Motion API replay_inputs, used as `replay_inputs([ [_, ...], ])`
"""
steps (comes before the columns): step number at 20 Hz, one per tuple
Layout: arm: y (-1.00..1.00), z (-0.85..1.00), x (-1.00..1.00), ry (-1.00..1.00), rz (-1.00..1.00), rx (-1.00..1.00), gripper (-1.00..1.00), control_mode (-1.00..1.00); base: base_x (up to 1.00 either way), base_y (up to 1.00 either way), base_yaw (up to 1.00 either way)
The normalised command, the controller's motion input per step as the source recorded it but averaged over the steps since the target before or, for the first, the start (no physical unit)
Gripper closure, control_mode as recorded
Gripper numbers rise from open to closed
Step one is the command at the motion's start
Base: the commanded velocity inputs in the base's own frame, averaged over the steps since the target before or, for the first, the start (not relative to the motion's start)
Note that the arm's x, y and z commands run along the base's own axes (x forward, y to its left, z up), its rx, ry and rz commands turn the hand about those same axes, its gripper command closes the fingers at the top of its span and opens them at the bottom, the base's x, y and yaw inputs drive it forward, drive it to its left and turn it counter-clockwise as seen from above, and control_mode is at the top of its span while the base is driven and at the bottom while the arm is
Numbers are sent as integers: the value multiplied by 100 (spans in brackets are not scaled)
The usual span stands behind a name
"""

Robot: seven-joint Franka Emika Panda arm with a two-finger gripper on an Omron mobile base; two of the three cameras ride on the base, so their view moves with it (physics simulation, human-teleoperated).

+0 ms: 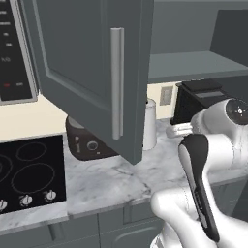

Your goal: Close all open cabinet doors.

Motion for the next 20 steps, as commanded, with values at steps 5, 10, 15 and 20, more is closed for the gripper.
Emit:
replay_inputs([
  [5, -15, -10, -90, -11, -4, 1, -100, -100, 0, 0, 0],
  [10, -5, -36, -50, 3, 0, 0, -100, -100, 0, 0, 0],
  [15, -24, -30, -74, -6, -5, 5, -100, -100, 0, 0, 0],
  [20, -52, -4, -64, -20, -6, 6, -100, -100, 0, 0, 0],
])
